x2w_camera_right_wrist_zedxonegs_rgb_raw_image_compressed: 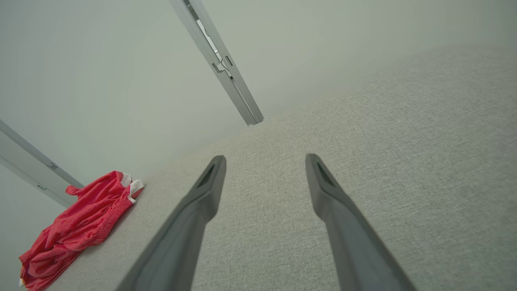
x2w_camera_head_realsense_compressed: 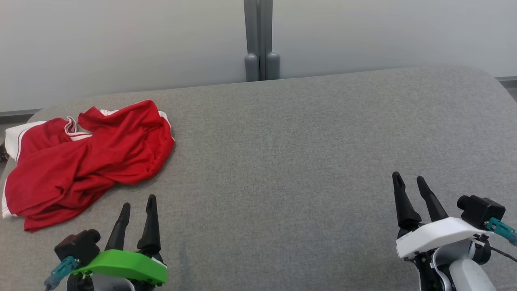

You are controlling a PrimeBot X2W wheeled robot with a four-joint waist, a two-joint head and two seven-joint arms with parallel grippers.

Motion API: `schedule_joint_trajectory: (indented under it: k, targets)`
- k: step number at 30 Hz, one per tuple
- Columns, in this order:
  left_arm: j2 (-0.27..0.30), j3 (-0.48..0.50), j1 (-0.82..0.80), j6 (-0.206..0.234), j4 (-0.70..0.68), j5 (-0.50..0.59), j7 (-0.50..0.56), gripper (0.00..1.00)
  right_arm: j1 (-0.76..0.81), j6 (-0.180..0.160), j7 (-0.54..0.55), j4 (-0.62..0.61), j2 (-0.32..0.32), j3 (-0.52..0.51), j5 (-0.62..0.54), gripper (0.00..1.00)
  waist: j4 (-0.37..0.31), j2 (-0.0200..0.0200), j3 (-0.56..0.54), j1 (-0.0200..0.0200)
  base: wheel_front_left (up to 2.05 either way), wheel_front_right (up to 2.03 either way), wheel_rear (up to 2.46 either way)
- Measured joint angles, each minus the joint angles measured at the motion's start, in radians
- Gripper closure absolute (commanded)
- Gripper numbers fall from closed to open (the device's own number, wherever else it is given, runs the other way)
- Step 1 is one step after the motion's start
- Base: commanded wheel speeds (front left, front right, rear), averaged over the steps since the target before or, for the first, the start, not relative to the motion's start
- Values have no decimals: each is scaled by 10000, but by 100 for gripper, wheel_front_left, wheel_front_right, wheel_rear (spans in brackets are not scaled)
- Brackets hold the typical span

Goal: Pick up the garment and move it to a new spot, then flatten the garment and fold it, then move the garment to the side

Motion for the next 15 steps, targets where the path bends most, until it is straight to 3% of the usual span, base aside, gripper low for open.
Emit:
schedule_joint_trajectory:
  k: [15]
  targets:
    - [82,-192,69,81,29,1473,-366,0,1,0,-366,-4,8,-251,-1595,0,-2,0,-10,0,0,0,0]
